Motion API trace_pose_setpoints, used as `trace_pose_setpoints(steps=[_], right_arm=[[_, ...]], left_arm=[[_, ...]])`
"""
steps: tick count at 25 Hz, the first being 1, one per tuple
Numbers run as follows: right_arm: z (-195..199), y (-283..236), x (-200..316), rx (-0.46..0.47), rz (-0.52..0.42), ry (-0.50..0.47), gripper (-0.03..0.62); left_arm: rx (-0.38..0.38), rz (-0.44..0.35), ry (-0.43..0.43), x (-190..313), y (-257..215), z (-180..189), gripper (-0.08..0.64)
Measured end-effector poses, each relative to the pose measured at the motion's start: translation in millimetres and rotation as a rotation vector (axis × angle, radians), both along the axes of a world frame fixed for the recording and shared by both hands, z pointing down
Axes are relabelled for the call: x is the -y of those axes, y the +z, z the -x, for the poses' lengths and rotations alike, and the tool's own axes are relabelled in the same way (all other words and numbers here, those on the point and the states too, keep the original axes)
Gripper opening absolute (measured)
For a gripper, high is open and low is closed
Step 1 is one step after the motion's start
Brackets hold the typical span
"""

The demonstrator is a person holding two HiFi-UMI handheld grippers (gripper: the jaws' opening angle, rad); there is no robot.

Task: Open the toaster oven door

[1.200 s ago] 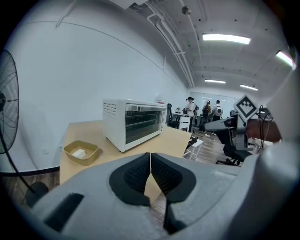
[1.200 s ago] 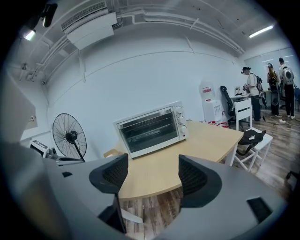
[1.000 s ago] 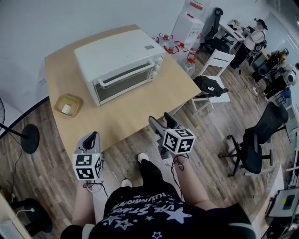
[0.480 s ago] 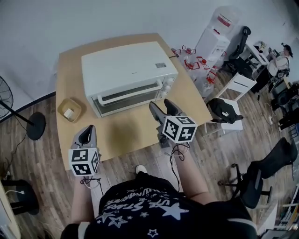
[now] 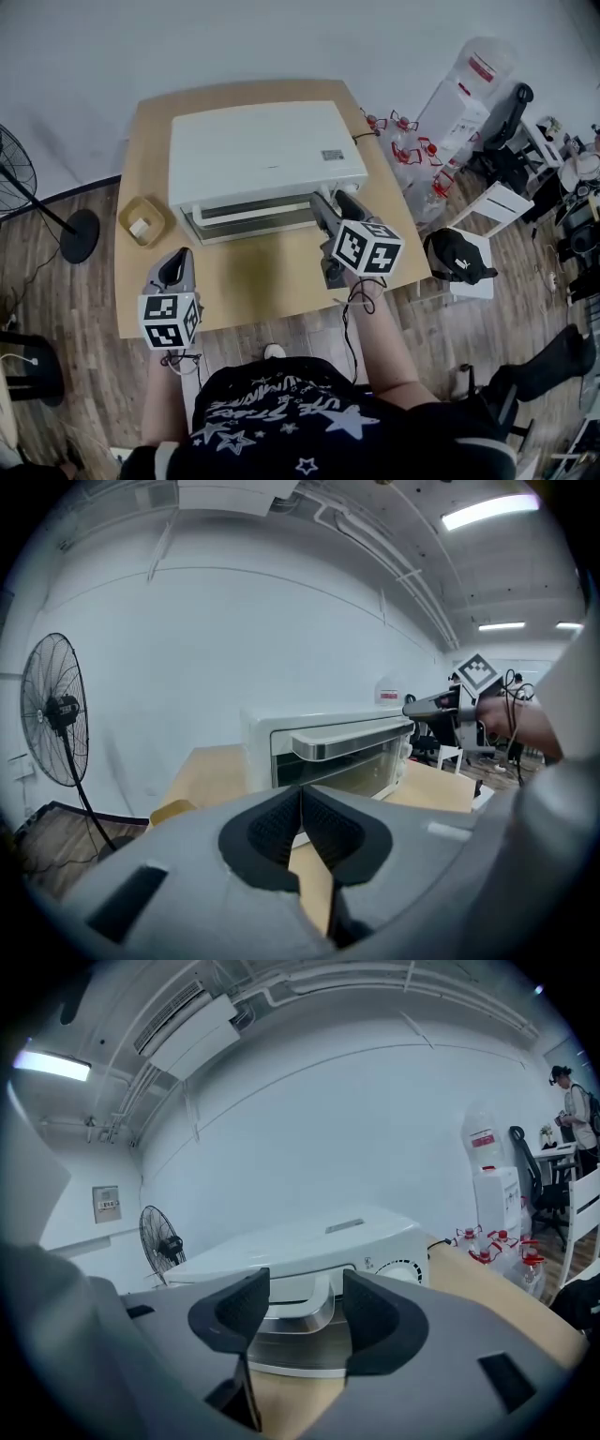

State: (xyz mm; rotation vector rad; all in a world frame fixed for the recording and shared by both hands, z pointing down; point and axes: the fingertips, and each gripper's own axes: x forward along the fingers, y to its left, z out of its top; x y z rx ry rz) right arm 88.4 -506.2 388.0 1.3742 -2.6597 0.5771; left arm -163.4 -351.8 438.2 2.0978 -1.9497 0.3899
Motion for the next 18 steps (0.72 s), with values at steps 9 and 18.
trace_pose_setpoints(steps=[9,18], right_arm=[[5.0,12.6,18.9,-0.046,0.062,-0.030,0.147],[3.2,11.0,16.3,-0.059,0.050,-0.004,0.137]], left_arm=[[0.001,0.003,-0.050,9.0,4.3,0.1,0.021],[-0.002,0.022,-0.046,2.6,9.7,-7.6,0.021]])
